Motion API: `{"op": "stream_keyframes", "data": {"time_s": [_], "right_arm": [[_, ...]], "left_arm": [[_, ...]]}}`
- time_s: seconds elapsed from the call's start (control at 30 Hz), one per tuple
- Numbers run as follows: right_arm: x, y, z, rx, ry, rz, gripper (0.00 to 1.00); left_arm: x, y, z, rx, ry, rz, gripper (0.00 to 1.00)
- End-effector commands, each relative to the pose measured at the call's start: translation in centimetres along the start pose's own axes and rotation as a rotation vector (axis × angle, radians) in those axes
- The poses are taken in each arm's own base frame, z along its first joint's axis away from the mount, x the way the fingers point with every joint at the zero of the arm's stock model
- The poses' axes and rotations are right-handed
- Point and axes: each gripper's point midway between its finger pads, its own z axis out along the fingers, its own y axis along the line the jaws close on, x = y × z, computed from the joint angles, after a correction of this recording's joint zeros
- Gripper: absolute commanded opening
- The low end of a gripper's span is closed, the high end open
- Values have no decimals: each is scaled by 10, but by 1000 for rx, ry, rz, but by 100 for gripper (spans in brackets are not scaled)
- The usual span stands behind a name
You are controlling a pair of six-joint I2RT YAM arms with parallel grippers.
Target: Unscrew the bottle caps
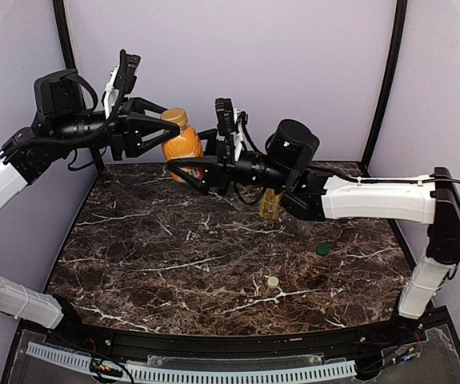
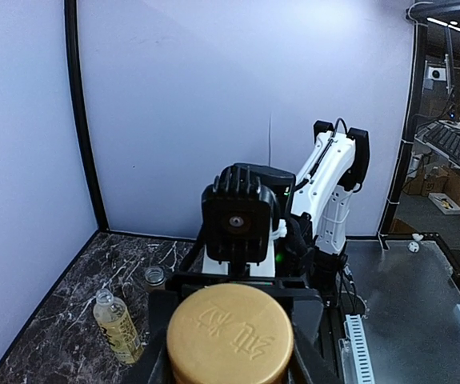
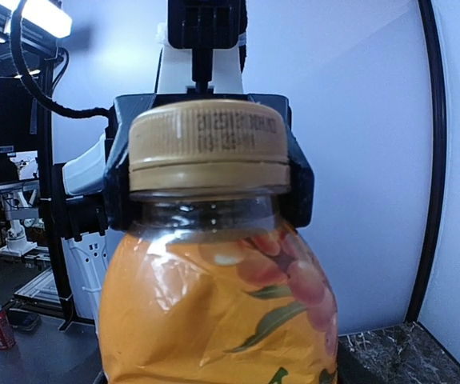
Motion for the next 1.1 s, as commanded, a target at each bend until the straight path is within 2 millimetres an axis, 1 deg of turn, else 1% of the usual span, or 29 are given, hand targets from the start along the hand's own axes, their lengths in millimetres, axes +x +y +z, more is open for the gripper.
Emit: {"op": "stream_keyframes", "data": {"time_s": [0.0,0.03,0.07,0.13,0.23,0.33,0.43,0.53,0.73,0.9,1.07], "right_arm": [[0,14,-3,-38,83,-50,92],[2,16,-6,-42,115,-67,98],[10,17,-11,-42,179,-67,98],[12,20,-19,-48,272,-93,98],[12,16,-27,-16,352,-104,99],[3,11,-26,-2,359,-110,99],[6,4,-21,13,384,-98,98],[6,-2,-15,24,390,-102,93],[6,0,-6,-25,385,-97,84],[11,-6,-3,-12,399,-102,72],[14,-7,0,-12,400,-91,55]], "left_arm": [[4,0,-8,-49,23,27,1],[9,5,-9,-83,46,41,1],[11,7,-10,-100,56,51,1],[18,11,-13,-132,91,102,1],[27,10,-15,-129,130,123,1],[35,8,-14,-115,159,135,1],[39,9,-14,-120,179,144,1],[41,9,-14,-120,187,146,1],[42,8,-12,-111,185,138,1],[41,6,-11,-100,178,129,1],[42,4,-10,-92,175,126,1]]}}
